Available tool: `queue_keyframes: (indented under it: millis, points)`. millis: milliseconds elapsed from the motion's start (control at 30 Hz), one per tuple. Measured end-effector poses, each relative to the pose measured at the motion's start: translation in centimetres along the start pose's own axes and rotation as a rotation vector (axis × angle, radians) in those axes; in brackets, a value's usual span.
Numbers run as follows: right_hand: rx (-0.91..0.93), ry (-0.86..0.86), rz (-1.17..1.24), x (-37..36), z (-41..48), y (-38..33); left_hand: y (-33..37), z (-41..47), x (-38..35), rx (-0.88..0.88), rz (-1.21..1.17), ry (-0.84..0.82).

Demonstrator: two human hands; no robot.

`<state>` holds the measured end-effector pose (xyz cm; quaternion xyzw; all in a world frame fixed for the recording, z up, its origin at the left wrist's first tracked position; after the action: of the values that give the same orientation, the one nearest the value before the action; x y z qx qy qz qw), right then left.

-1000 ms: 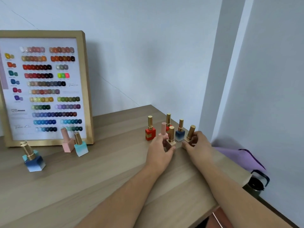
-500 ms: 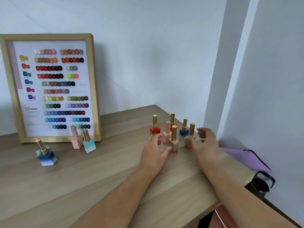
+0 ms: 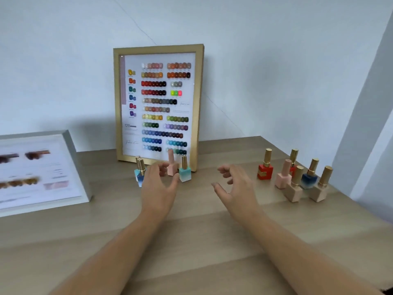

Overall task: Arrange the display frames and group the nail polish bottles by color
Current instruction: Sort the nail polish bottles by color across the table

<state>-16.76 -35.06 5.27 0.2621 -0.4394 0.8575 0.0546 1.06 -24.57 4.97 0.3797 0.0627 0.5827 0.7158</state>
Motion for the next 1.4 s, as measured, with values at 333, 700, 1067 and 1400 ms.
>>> queue_keyframes:
  millis: [333, 700, 1067, 1400]
  points:
    - [-0.236, -0.134, 0.094, -10.0, 3.3, 0.0, -9.1, 0.7, 3.9, 0.28, 0.131, -0.141]
    - [-0.285, -0.108, 0.027, -12.3, 6.1, 0.3, -10.2, 2.3, 2.9, 0.24, 0.136, -0.195]
    - [-0.25, -0.109, 0.027, -11.5, 5.2, 0.0, -9.5, 2.6, 2.3, 0.118, 0.243, -0.268]
    - [-0.264, 0.039, -0.03, -4.3, 2.9, 2.6, -3.5, 1.5, -2.3, 0.028, 0.032, -0.279]
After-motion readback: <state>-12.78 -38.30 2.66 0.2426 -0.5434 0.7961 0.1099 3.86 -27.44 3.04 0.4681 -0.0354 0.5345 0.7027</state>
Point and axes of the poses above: each hand's wrist, its own z-axis towards the middle knuckle, its own x-axis out of the back of the hand, y = z × x, the point moved 4 cm from there along z, towards the middle knuckle, and after that the axes turned 12 degrees about -x, right-handed, at the moved point
